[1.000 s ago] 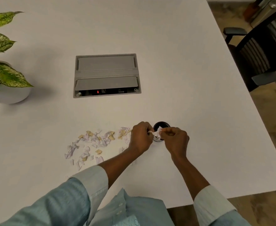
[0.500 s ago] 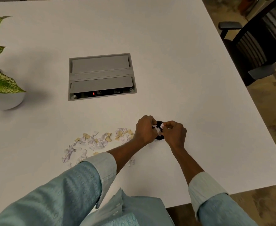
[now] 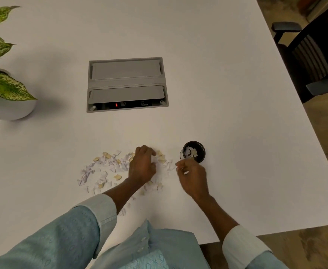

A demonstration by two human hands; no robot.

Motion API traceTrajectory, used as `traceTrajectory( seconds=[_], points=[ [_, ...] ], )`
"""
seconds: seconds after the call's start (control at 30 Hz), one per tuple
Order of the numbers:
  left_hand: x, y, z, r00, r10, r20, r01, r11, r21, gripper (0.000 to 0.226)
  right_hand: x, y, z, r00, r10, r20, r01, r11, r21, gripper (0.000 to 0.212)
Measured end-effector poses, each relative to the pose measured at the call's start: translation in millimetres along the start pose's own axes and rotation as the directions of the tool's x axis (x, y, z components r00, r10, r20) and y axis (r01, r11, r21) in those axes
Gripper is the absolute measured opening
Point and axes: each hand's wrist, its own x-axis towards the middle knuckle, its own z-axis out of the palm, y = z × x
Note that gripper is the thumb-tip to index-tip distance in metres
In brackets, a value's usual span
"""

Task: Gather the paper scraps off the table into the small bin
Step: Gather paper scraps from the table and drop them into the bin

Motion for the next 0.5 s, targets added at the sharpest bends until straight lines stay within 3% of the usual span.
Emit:
traceTrajectory(
  seconds=[0.13,0.27,0.37,0.5],
  points=[
    [-8.8,-38.6,-1.1,0.992,0.014,0.121,-0.036,0.983,0.181,0.076,-14.2,10.4,33.5,0.95,-0.008,0.311,0.116,0.937,-0.331,0.058],
    [-12.1,-52.7,1.4,0.954,0.044,0.297,-0.116,0.966,0.23,0.129,-13.0,16.4,57.9,0.918,0.054,0.392,0.173,0.836,-0.52,0.09],
    [-12.4,-53.7,7.3,0.93,0.097,0.354,-0.206,0.936,0.285,0.142,-7.9,21.1,66.9,0.904,0.089,0.418,0.18,0.808,-0.561,0.104],
    [-9.5,-47.4,15.8,0.926,0.16,0.342,-0.27,0.913,0.305,0.139,2.3,24.1,70.7,0.901,0.039,0.431,0.241,0.782,-0.575,0.109]
  ],
)
